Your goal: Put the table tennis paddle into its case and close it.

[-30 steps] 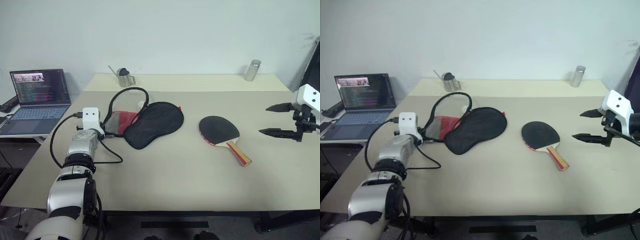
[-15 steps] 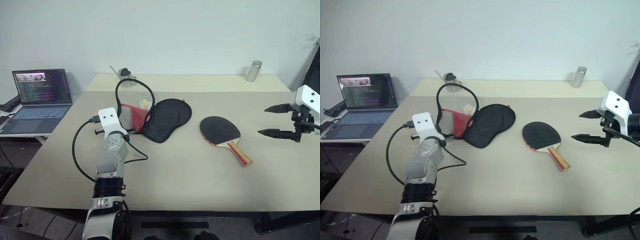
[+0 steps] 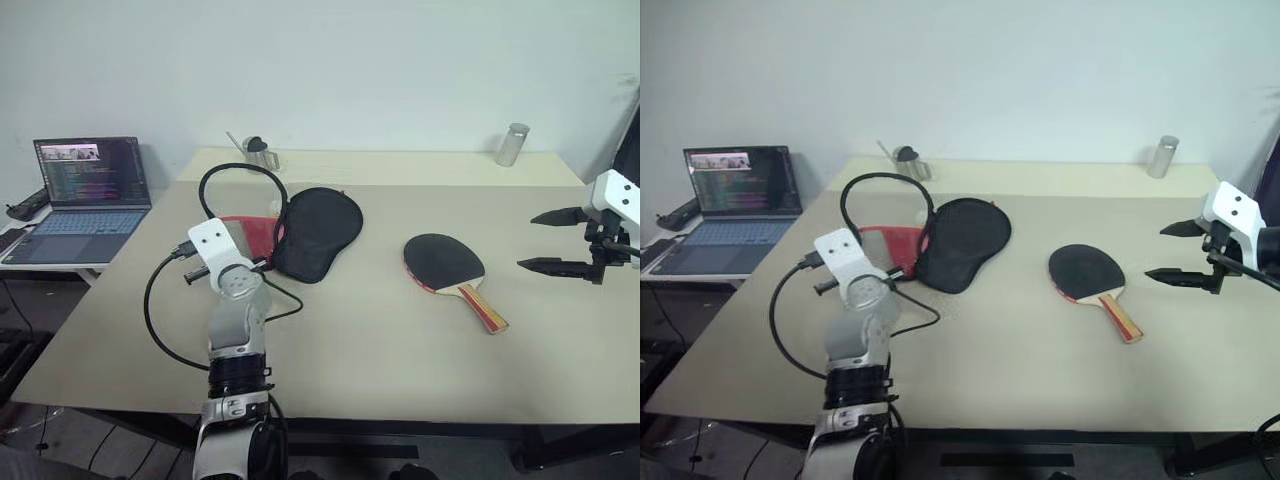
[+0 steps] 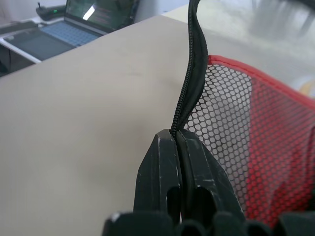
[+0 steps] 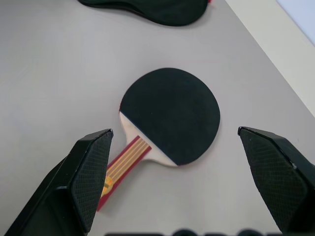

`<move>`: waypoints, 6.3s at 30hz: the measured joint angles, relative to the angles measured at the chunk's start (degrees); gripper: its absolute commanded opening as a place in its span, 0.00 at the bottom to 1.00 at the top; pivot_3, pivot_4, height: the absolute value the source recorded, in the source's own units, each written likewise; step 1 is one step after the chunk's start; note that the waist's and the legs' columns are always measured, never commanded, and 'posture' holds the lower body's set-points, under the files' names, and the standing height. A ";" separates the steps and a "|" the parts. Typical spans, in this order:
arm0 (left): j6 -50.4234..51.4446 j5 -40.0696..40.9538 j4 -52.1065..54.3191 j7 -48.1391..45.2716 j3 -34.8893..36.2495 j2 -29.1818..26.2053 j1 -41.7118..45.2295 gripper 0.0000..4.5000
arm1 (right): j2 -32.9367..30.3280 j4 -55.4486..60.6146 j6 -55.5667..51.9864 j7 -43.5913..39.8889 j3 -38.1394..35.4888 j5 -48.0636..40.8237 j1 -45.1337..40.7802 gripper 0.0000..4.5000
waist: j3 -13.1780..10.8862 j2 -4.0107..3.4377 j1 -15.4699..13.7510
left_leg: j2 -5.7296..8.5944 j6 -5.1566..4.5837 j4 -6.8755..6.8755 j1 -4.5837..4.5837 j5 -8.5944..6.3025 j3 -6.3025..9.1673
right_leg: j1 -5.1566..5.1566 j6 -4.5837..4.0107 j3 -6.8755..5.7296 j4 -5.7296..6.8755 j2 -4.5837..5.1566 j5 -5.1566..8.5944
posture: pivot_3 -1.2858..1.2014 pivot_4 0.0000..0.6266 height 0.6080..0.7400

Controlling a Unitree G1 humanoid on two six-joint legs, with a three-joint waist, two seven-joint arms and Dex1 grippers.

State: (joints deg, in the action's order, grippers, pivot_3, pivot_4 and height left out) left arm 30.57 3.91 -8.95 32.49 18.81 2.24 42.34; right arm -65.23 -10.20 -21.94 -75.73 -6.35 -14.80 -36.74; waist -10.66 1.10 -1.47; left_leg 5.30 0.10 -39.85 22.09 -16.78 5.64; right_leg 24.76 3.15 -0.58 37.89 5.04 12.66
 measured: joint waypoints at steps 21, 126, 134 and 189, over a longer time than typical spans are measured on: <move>4.18 3.71 -5.32 1.64 -4.65 4.19 2.77 0.01 | -1.33 1.21 -0.38 0.21 -0.55 -0.50 1.91 1.00 | -0.02 0.04 0.06 | -0.02 0.01 0.00 -0.06 -0.01 0.02 | -0.10 0.04 0.00 -0.10 -0.02 -0.01 | 0.52 0.24 1.00; 34.74 -13.28 21.85 -32.72 -29.73 -5.18 -5.15 0.01 | -0.30 3.93 -2.08 0.85 -1.10 -2.19 5.06 1.00 | -0.02 0.03 0.05 | 0.01 0.01 0.03 -0.13 -0.01 0.32 | -0.38 0.06 -0.02 -0.30 0.00 0.00 | 0.52 0.24 1.00; 36.94 -13.82 17.59 -30.28 -26.16 -4.11 -3.74 0.01 | 0.52 3.68 -2.03 0.95 0.77 -2.13 3.80 1.00 | -0.02 0.03 0.12 | 0.00 0.01 0.03 -0.14 -0.01 0.34 | -0.39 0.06 -0.04 -0.32 0.00 0.01 | 0.52 0.24 1.00; 6.63 5.78 17.19 -79.10 -24.02 -45.28 -8.51 1.00 | 39.66 5.52 -43.29 58.70 -1.17 2.71 0.79 0.23 | 0.12 0.16 3.22 | -0.07 -0.05 1.00 -0.76 -0.01 0.23 | -0.55 -0.06 0.04 -0.71 -0.14 -0.03 | 0.52 0.24 1.00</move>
State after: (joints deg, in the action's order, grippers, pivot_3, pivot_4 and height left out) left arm 37.20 9.68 8.24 -46.62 -5.20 -43.05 33.83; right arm -25.57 -4.68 -65.23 -17.03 -7.51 -12.09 -35.95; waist -10.53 1.26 1.75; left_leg 5.22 0.05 -38.84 21.33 -16.79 5.88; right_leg 24.20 3.09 -0.55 37.18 4.90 12.64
